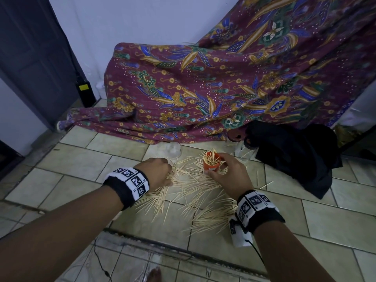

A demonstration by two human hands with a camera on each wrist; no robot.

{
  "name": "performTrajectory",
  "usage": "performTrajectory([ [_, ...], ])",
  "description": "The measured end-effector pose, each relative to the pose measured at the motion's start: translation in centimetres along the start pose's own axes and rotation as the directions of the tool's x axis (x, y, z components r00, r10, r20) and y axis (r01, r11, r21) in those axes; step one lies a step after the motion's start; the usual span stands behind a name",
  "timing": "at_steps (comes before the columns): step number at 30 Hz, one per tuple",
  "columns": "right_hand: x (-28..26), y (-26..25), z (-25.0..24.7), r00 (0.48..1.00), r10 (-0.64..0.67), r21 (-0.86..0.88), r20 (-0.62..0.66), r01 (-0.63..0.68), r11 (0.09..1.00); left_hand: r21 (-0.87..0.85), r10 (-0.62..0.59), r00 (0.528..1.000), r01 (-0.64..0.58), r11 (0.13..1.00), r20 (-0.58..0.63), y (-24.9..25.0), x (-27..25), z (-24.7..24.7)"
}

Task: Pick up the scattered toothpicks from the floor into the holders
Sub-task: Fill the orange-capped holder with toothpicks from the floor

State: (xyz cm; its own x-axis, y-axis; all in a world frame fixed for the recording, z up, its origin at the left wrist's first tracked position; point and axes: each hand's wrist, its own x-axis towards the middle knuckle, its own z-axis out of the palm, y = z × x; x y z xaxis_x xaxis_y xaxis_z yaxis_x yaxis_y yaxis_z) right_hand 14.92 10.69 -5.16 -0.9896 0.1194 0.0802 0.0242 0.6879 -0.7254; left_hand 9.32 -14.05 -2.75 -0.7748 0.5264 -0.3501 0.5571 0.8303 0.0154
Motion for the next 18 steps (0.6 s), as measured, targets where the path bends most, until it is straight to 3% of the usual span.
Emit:
performTrajectory([
  [11,0.1,0.2,0.1,1.000,0.007,0.006,-0.006,-0.007,1.000,0.249,0.133,0.991,-0.122,0.961,-0.027,0.5,1.6,-0.8],
  [18,0.0,0.1,0.0,1.000,0.022,0.003,-0.004,-0.022,1.000,0.051,0.106,0.994,-0.105,0.993,-0.016,-0.2,2.6,-1.4],
])
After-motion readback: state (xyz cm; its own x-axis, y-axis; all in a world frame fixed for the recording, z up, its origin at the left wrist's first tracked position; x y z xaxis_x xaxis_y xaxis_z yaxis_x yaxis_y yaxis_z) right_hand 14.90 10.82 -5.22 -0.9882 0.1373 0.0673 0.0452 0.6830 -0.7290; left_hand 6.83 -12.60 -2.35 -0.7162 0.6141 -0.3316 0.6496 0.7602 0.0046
